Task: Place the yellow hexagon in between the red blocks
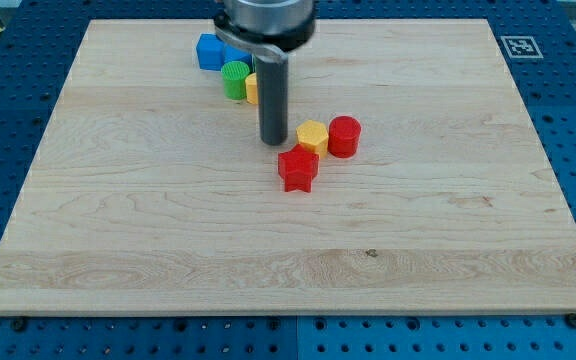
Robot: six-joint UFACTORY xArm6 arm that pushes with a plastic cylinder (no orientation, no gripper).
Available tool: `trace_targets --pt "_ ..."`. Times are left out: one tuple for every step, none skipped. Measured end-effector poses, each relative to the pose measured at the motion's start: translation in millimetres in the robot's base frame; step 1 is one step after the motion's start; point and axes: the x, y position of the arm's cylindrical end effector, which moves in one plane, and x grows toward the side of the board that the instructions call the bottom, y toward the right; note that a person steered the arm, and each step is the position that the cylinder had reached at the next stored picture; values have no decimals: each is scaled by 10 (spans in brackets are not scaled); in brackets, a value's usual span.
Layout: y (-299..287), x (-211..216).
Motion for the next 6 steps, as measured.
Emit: trace_targets --pt "85 -63" --pt "303 216" --pt "345 385" --pt "345 331" --pt "345 306" --pt "352 306"
